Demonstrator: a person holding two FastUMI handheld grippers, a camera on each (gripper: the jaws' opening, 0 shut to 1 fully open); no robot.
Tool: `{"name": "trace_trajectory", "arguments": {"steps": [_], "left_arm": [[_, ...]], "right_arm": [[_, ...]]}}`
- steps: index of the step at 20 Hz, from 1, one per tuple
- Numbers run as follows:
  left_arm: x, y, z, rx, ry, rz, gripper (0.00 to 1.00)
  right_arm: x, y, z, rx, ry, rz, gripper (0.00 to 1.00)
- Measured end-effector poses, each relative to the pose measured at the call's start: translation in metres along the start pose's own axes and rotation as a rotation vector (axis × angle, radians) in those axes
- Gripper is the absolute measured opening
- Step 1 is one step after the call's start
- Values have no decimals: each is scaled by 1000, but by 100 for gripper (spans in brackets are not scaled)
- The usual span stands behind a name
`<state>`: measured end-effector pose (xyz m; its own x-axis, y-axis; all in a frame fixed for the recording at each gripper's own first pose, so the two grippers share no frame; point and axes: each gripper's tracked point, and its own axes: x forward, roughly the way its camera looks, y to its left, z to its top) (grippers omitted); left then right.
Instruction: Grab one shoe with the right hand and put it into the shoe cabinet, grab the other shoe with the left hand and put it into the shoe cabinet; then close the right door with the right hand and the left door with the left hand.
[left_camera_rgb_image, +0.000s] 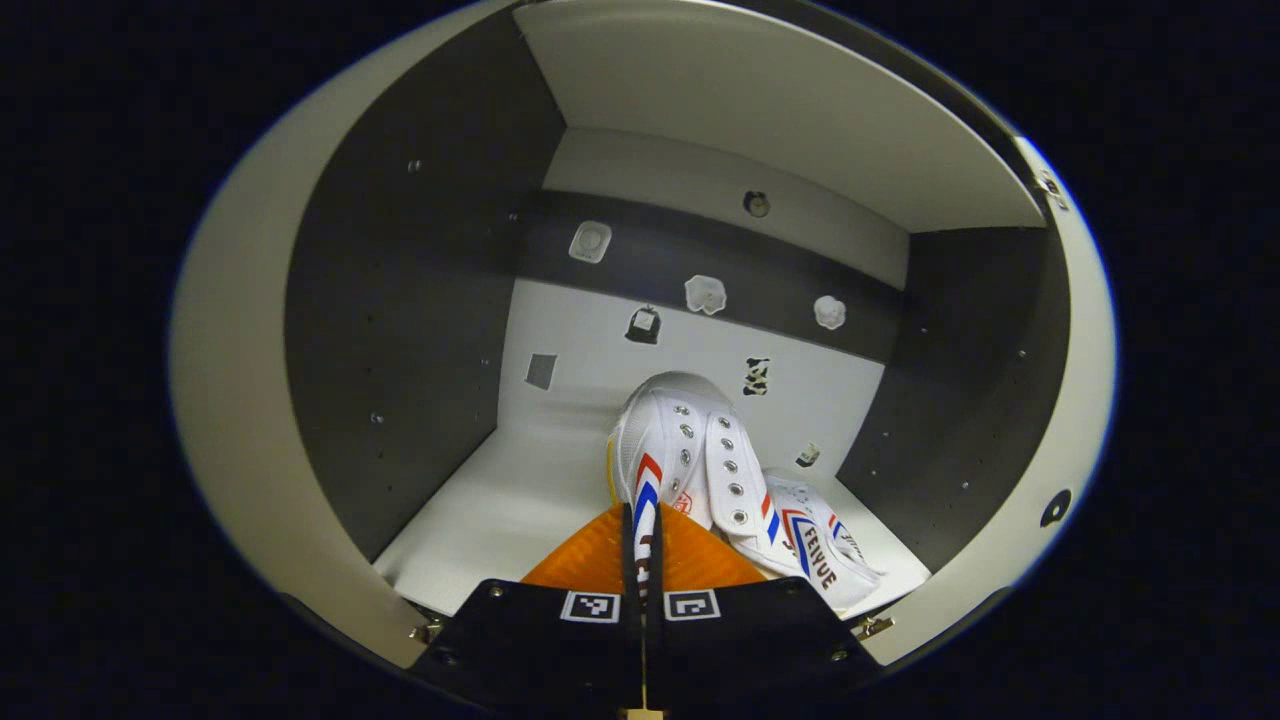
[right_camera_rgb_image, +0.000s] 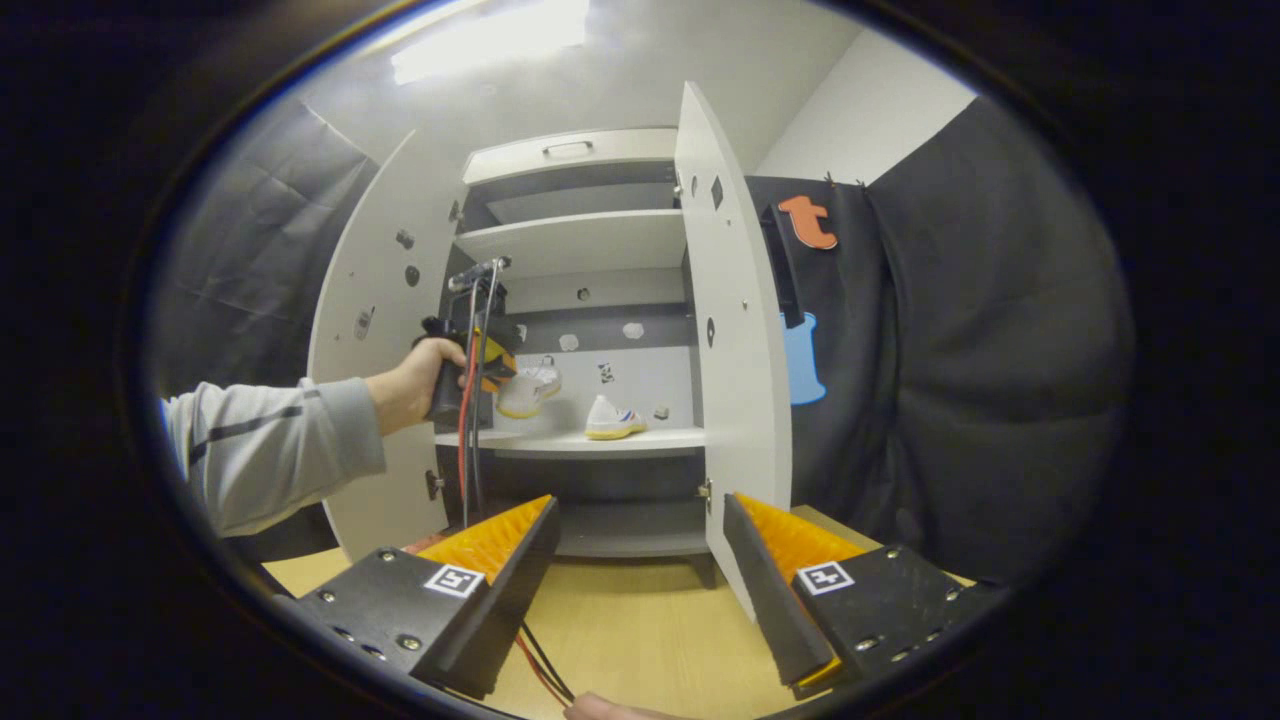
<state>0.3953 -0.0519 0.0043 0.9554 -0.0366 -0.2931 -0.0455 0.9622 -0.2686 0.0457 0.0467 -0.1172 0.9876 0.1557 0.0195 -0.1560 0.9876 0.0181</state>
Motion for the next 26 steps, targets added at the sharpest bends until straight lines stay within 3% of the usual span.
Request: {"name": "trace_trajectory", "arguments": {"steps": [4,7,13,15,17,20,23,26], "left_arm": [[33,25,-21,-13,66,43,2],[48,33,-35,-42,112,21,1],[53,28,-40,20,146,5,2],[52,25,-39,43,143,8,4],[49,25,-36,74,129,3,7],[40,37,-15,128,60,47,24],[21,47,-7,182,28,109,99],[-18,33,6,196,-39,69,98]], "right_arm": [[8,-1,-10,6,29,-1,98],[14,-1,-18,3,43,1,98],[18,-2,-21,-7,47,-29,98],[16,9,-17,9,27,11,98],[17,6,-18,14,30,0,98],[18,19,-20,26,33,28,98],[18,31,-29,24,62,59,98],[14,32,-22,-7,42,48,98]]}}
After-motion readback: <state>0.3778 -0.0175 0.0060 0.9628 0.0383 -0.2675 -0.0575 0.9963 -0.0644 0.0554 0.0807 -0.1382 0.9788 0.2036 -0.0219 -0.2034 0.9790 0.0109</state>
